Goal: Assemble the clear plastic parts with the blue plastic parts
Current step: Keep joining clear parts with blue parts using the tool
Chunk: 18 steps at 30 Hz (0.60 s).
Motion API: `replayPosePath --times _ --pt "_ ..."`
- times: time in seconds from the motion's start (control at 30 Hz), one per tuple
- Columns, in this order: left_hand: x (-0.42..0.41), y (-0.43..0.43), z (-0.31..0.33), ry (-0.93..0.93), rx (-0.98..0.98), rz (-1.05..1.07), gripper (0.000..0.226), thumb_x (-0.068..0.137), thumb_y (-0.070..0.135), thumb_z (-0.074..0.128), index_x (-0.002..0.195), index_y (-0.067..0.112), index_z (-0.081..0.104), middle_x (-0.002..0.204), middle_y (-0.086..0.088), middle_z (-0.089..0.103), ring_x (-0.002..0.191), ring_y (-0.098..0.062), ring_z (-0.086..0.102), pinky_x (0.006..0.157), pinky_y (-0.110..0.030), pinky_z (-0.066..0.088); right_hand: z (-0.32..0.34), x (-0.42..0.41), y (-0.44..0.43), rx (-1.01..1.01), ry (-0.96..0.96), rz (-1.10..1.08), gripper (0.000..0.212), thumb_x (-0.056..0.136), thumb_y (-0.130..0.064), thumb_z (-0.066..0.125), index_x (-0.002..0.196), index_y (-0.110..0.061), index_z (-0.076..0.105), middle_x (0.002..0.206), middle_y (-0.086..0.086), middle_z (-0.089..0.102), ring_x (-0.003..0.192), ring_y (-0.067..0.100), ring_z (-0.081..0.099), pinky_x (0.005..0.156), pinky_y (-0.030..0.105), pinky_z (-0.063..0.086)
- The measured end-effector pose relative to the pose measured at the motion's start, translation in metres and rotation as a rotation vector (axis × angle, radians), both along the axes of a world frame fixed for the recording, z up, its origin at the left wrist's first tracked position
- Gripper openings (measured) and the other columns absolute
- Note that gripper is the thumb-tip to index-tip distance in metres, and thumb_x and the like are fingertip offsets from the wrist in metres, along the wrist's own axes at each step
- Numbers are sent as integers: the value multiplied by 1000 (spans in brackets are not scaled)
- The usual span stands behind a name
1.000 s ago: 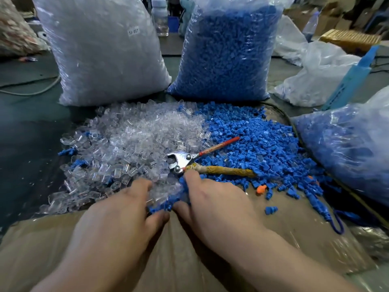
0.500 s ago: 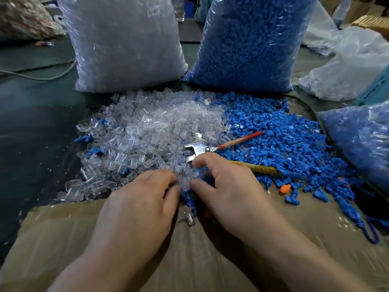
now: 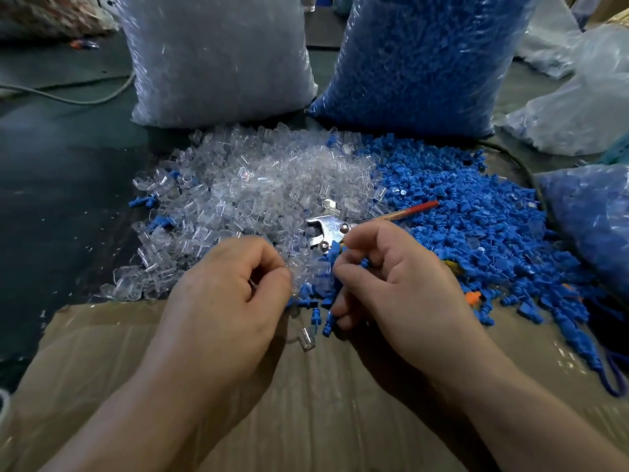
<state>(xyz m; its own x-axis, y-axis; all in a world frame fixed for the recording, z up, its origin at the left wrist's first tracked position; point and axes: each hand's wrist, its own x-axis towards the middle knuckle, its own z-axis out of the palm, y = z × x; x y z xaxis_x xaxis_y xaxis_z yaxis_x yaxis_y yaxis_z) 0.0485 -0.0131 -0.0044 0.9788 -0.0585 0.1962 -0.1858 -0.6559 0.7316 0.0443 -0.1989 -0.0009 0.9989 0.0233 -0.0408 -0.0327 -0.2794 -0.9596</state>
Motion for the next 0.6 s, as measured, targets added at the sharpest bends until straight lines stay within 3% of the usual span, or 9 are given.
replayPosePath --times 0.1,0.23,0.33,0.4,0.5,0.6 --pt "2 0 -1 11 -116 23 8 83 40 59 81 33 61 71 15 66 53 -6 59 43 -27 44 0 1 -4 147 74 23 23 95 -3 56 88 -25 63 73 9 72 68 25 72 65 36 61" --pt "4 -2 -2 118 -421 15 3 83 27 67 81 29 66 67 0 73 49 -9 65 40 -19 47 4 4 -8 382 119 21 30 93 13 38 96 -4 62 82 13 74 76 27 74 68 30 60" --pt "6 0 -3 142 -603 -29 33 91 6 66 73 33 64 75 -7 73 56 -15 69 45 -22 51 9 2 -4 579 112 -1 20 96 12 41 100 2 59 84 13 68 72 27 73 61 28 59" --pt "6 -1 -3 182 -702 -51 40 93 -2 60 73 32 66 74 -7 71 56 -16 68 46 -23 52 11 0 -2 654 126 -19 14 98 4 44 105 3 56 78 13 65 64 25 71 57 31 60" --pt "4 -6 -3 254 -805 -69 39 89 -5 61 72 28 72 69 -7 70 56 -17 67 50 -22 54 13 -2 -4 643 138 -25 10 98 -6 50 103 -1 57 70 12 63 54 23 65 48 32 57" --pt "0 -11 -3 267 -914 -94 19 71 7 72 76 25 76 75 -6 72 65 -20 72 57 -23 58 12 -5 -8 550 101 -4 4 93 -10 58 93 -6 59 69 10 62 49 22 61 41 29 51"
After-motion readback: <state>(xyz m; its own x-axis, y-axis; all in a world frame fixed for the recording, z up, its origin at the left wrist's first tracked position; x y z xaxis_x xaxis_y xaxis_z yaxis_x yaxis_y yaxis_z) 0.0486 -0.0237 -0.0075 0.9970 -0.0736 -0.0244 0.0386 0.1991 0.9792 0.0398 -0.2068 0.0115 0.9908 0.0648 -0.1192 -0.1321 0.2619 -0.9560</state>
